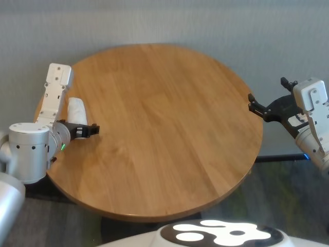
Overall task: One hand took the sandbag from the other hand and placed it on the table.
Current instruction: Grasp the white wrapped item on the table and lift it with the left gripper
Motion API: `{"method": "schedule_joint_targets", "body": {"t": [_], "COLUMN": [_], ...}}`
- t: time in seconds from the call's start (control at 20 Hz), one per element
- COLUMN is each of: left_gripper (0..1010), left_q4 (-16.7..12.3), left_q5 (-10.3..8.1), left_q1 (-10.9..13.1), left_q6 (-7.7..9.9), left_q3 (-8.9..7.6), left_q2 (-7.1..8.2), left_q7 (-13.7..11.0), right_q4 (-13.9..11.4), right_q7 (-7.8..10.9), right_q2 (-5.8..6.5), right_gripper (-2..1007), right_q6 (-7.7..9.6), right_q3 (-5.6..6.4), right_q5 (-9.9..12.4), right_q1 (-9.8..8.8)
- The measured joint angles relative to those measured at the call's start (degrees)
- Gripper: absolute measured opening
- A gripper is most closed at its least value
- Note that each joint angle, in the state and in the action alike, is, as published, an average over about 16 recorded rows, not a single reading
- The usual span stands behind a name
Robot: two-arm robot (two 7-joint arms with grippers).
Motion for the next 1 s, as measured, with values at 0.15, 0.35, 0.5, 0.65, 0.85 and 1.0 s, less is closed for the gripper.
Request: {"method": "schedule_joint_targets", "body": {"t": [0.15,0.35,0.5,0.65,0.85,1.0], "left_gripper": [1000,1000,1000,1000,999,999], "left_q4": [0.5,1.0,1.4,1.6,1.8,1.9], "left_q5": [0.23,0.41,0.48,0.51,0.51,0.49], "left_q1": [0.0,0.0,0.0,0.0,0.0,0.0], "left_q6": [-0.27,-0.88,-1.34,-1.79,-2.33,-2.47], "left_q3": [-0.24,-0.49,-0.66,-0.78,-0.85,-0.87], "left_q2": [-0.28,-0.51,-0.64,-0.72,-0.73,-0.73], "left_q7": [-0.4,-1.3,-1.9,-2.4,-2.9,-3.0], "right_q4": [0.0,0.0,0.0,0.0,0.0,0.0], "right_q7": [0.00,0.00,0.00,0.00,0.00,0.00], "right_q2": [0.00,0.00,0.00,0.00,0.00,0.00], "right_gripper": [1003,1003,1003,1003,1003,1003], "right_q6": [0.00,0.00,0.00,0.00,0.00,0.00], "right_q3": [0.00,0.00,0.00,0.00,0.00,0.00], "right_q5": [0.0,0.0,0.0,0.0,0.0,0.0], "right_q1": [0.00,0.00,0.00,0.00,0.00,0.00]}}
